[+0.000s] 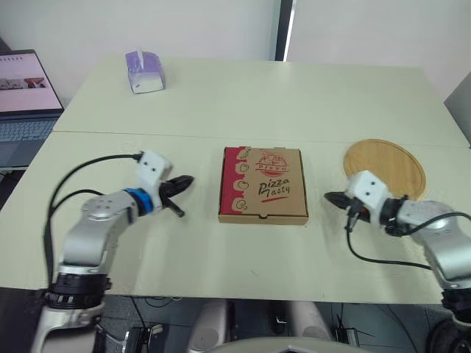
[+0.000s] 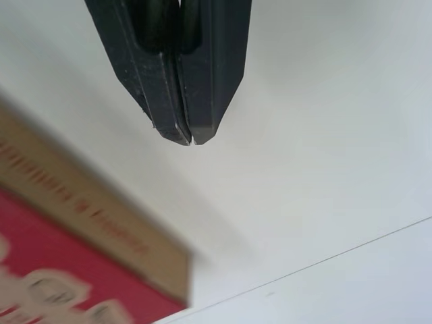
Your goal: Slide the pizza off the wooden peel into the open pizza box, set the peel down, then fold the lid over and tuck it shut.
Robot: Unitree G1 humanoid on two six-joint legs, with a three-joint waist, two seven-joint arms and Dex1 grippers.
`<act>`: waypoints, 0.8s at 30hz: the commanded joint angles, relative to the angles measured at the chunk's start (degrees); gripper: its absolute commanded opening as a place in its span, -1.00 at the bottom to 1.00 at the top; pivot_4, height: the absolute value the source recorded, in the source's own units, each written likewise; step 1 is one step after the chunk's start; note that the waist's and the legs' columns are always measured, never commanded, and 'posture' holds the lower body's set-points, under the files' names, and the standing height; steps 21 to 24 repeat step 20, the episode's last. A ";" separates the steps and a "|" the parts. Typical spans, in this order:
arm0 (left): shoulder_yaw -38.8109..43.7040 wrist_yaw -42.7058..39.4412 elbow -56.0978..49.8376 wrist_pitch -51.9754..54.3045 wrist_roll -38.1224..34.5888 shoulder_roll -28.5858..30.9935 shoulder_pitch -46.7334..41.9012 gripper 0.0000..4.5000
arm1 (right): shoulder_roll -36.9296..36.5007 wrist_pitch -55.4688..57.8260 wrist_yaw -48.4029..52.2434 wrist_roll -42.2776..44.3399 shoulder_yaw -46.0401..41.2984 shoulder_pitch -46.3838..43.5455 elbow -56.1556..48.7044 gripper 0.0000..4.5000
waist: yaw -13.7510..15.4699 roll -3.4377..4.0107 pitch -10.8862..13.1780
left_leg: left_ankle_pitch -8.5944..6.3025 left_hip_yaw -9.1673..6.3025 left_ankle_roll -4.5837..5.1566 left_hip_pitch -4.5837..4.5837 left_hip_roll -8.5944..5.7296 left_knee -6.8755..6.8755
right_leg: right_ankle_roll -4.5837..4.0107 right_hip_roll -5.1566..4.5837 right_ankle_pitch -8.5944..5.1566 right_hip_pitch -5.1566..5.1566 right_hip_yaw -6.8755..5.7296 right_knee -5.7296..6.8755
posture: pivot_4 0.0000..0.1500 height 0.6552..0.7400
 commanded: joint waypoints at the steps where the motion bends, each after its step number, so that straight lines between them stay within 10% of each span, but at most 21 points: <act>1: 4.55 0.80 0.69 -4.20 2.68 3.85 3.65 -1.00 | -4.48 -8.06 2.25 -0.32 -7.40 3.28 4.64 -0.99 | 0.01 0.01 0.00 | 0.00 0.00 0.00 0.00 0.00 -0.01 | 0.00 0.00 0.00 0.00 0.00 -0.02 | 1.00 0.65; 24: 12.35 -6.69 3.85 -7.55 -0.91 9.33 12.82 -1.00 | -12.90 -24.01 5.75 -1.92 -14.85 4.62 31.67 -0.99 | -0.12 0.05 0.01 | 0.00 0.08 0.01 0.12 0.03 -0.07 | -0.01 -0.06 0.00 0.10 0.01 -0.03 | 1.00 0.65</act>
